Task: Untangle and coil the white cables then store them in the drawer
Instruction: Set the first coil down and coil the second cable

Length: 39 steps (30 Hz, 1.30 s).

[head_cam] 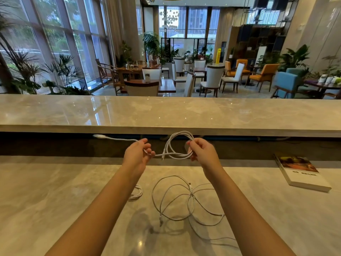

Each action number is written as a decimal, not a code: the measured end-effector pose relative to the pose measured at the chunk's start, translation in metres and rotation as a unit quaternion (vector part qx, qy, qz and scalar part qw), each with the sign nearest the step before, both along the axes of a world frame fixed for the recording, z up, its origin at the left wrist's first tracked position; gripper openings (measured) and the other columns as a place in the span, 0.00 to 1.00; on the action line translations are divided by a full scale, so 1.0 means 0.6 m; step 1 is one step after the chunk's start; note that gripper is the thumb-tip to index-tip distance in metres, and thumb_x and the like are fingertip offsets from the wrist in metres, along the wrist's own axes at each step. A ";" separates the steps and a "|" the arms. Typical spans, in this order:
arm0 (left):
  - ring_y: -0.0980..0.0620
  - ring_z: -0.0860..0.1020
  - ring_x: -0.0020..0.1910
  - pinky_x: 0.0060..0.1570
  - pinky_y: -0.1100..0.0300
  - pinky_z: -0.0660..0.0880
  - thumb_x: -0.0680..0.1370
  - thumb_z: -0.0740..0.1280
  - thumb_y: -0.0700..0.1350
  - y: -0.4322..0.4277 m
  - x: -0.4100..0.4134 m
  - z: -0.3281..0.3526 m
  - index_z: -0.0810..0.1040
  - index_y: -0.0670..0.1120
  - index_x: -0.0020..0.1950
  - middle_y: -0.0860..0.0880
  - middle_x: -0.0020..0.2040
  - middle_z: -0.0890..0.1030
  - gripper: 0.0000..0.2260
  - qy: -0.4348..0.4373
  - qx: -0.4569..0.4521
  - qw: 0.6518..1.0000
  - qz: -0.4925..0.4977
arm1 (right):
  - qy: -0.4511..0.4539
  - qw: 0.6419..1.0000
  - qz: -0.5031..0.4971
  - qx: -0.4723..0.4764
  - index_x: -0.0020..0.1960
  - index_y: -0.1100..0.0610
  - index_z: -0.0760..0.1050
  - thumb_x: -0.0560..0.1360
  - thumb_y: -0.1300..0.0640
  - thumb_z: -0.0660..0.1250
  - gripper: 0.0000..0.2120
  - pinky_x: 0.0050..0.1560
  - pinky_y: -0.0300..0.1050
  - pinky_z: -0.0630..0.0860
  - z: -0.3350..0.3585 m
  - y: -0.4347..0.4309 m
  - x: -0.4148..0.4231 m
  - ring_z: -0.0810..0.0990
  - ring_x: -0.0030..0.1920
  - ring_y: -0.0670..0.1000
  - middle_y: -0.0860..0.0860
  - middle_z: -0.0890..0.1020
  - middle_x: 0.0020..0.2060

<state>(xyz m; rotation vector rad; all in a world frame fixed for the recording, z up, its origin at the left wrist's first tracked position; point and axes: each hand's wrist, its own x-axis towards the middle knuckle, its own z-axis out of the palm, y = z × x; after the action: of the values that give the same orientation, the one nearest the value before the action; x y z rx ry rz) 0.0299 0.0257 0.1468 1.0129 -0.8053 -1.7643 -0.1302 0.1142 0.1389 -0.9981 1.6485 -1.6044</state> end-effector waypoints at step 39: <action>0.53 0.70 0.30 0.36 0.60 0.72 0.81 0.56 0.41 0.047 -0.021 0.005 0.73 0.41 0.45 0.50 0.29 0.70 0.09 -0.118 -0.222 0.941 -0.225 | 0.501 0.863 -0.014 -0.063 0.60 0.55 0.69 0.73 0.60 0.68 0.17 0.44 0.37 0.74 -0.018 0.010 0.039 0.72 0.46 0.45 0.49 0.69 0.54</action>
<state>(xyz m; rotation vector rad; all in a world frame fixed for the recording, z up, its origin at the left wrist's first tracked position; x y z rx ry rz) 0.0174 0.0540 0.1500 0.7784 -1.6098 -1.7224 -0.1066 0.1199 0.1283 -2.1225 2.1872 -1.2517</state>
